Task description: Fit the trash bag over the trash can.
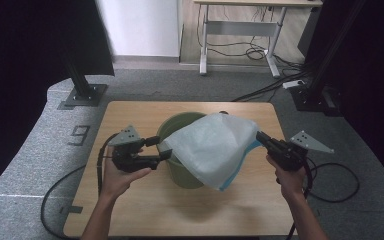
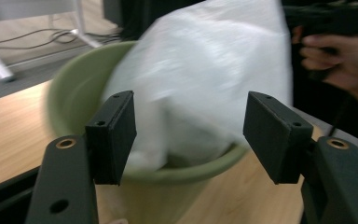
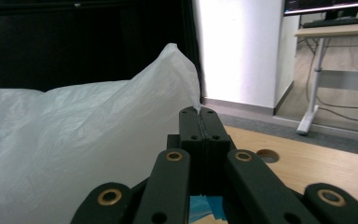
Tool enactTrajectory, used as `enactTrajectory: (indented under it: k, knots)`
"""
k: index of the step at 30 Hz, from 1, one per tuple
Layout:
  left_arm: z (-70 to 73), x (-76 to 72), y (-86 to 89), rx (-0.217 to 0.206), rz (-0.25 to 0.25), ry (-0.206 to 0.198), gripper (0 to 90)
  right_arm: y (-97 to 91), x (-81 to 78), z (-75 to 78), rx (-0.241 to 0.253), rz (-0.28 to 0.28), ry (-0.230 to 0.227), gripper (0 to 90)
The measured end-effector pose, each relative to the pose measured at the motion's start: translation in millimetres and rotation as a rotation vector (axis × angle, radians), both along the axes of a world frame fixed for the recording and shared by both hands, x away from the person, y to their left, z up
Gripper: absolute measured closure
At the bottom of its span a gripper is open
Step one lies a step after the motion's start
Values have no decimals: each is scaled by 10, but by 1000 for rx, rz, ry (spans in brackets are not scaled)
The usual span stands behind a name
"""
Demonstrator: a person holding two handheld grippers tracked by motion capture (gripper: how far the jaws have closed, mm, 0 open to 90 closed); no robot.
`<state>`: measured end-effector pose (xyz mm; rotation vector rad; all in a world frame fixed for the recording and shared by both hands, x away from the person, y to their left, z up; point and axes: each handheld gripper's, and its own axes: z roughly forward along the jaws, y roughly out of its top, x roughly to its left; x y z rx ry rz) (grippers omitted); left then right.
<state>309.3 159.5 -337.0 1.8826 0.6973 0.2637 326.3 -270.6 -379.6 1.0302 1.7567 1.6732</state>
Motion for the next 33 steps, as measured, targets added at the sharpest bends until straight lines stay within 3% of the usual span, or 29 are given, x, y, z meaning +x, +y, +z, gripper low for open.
enactTrajectory:
  k: [2,3,4,5,11,18,19,25,30,33]
  knots:
    - [13,-7,-118,12,-21,-7,339,62,-20,-14,14,31,10,883]
    - [17,-3,-257,23,-45,-4,335,140,-49,-20,4,50,0,883]
    - [17,-3,-257,23,-45,-4,334,140,-49,-20,4,50,0,883]
    - [3,19,-412,32,-72,10,333,225,-82,-25,-7,74,-7,883]
    - [-74,50,-703,52,-120,32,322,412,-153,-64,-26,137,-4,882]
    - [-139,84,-874,86,-123,45,331,492,-164,-65,-25,156,2,882]
    - [-160,113,-898,90,-107,67,345,501,-163,-62,-25,157,2,882]
    - [-208,155,-931,84,-61,93,577,584,-158,-49,-33,169,0,872]
    - [-203,191,-900,54,-88,112,761,620,-161,-47,-49,175,-9,854]
    - [-199,236,-864,33,-100,121,841,610,-195,-48,-56,148,-22,734]
